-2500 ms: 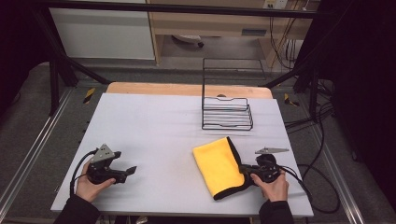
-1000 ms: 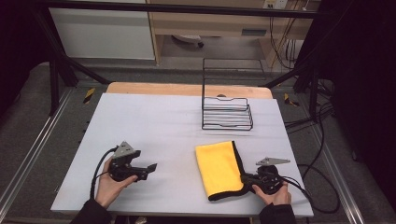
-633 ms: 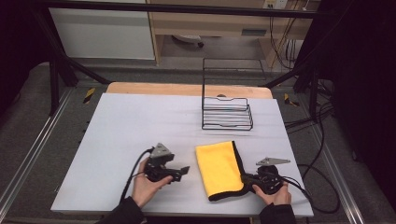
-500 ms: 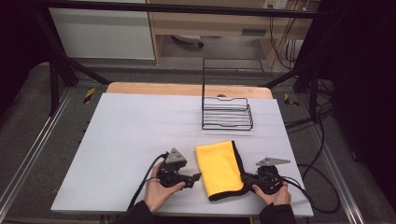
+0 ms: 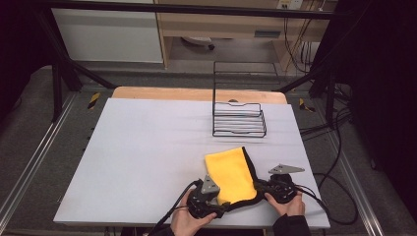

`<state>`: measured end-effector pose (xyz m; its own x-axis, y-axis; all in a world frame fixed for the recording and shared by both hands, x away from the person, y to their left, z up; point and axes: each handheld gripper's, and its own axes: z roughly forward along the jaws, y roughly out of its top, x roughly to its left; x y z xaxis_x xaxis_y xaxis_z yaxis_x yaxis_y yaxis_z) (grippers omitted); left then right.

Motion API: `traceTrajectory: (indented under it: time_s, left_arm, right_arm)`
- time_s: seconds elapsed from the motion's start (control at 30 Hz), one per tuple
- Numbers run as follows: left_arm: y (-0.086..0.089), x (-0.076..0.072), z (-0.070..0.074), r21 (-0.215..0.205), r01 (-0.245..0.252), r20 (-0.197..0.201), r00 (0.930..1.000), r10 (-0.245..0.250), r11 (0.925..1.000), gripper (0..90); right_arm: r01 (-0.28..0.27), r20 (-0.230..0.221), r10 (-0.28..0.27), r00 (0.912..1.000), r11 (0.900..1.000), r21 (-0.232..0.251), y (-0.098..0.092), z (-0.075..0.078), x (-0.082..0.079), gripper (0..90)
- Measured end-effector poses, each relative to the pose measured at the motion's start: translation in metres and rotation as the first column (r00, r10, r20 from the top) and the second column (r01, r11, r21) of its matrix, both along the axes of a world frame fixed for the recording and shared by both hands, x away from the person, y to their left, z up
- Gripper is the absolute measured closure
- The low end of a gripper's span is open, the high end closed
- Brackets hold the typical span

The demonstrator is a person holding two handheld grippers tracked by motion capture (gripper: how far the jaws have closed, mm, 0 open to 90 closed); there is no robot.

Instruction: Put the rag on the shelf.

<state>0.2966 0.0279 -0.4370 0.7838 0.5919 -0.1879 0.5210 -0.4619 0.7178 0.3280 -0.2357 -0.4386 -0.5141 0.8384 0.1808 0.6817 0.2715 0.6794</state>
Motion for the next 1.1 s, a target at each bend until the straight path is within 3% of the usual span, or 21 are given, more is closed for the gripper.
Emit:
traceTrajectory:
  time_s: [0.07,0.23,0.3,0.33,0.37,0.43,0.5,0.67,0.73,0.77,0.87,0.97,1.03,1.07,1.1]
  left_arm:
    - [-0.003,-0.004,0.000,-0.001,0.021,-0.004,0.9998,-0.021,0.9998,45.8]
    - [-0.013,-0.008,-0.008,0.043,0.033,0.030,0.9990,-0.034,0.9985,50.8]
    - [-0.013,-0.007,-0.009,0.045,0.030,0.029,0.9991,-0.032,0.9985,56.4]
    - [-0.012,-0.006,-0.009,0.049,0.034,0.029,0.9989,-0.036,0.9982,62.4]
    - [-0.012,-0.005,-0.009,0.052,0.042,0.020,0.9989,-0.043,0.9978,62.4]
    - [-0.010,-0.004,-0.008,0.048,0.052,0.007,0.9986,-0.052,0.9975,69.4]
    - [-0.007,-0.001,-0.006,0.047,0.060,-0.007,0.9982,-0.060,0.9971,75.8]
    - [0.001,0.003,0.000,0.079,0.085,-0.012,0.9963,-0.085,0.9932,83.8]
    - [0.004,0.004,0.003,0.101,0.100,-0.015,0.9950,-0.099,0.9899,84.7]
    - [0.006,0.005,0.005,0.123,0.107,-0.015,0.9943,-0.106,0.9867,84.9]
    - [0.017,0.006,0.012,0.181,0.122,0.001,0.9923,-0.124,0.9759,85.1]
    - [0.036,0.009,0.018,0.211,0.127,0.016,0.9909,-0.134,0.9691,85.0]
    - [0.049,0.010,0.016,0.219,0.124,0.026,0.9907,-0.133,0.9676,84.9]
    - [0.053,0.011,0.014,0.215,0.126,0.020,0.9908,-0.134,0.9684,84.5]
    - [0.056,0.011,0.010,0.193,0.132,0.014,0.9904,-0.138,0.9722,84.5]
  right_arm:
    - [0.005,-0.005,-0.005,1.0000,1.000,-0.002,0.000,0.000,0.000,76.5]
    - [0.011,-0.006,-0.011,0.9999,1.000,-0.003,0.002,-0.001,0.000,75.8]
    - [0.004,0.005,-0.004,1.0000,1.000,-0.003,0.001,0.000,0.000,73.6]
    - [0.002,0.027,-0.002,0.9996,1.000,0.005,-0.001,0.002,0.000,68.3]
    - [0.002,0.027,-0.002,0.9996,1.000,0.005,-0.001,0.002,0.000,68.3]
    - [0.007,0.073,-0.007,0.9973,1.000,-0.004,-0.003,0.005,0.001,61.9]
    - [0.005,0.077,-0.005,0.9970,1.000,-0.005,-0.003,0.007,0.003,59.7]
    - [-0.019,0.017,0.019,0.9997,0.999,-0.028,0.004,-0.002,0.012,65.7]
    - [-0.015,-0.005,0.014,0.9999,1.000,-0.014,0.005,-0.002,0.014,70.9]
    - [-0.006,-0.035,0.006,0.9994,1.000,0.013,0.006,0.001,0.012,77.6]
    - [-0.025,-0.070,0.028,0.9972,0.999,0.035,0.013,0.005,0.005,80.4]
    - [-0.055,-0.078,0.060,0.9952,0.997,0.059,0.020,0.006,0.000,78.4]
    - [-0.062,-0.078,0.068,0.9947,0.995,0.079,0.025,0.005,-0.002,69.9]
    - [-0.044,-0.064,0.047,0.9968,0.997,0.060,0.028,0.001,-0.002,60.0]
    - [-0.044,-0.064,0.047,0.9968,0.997,0.060,0.028,0.001,-0.002,60.0]
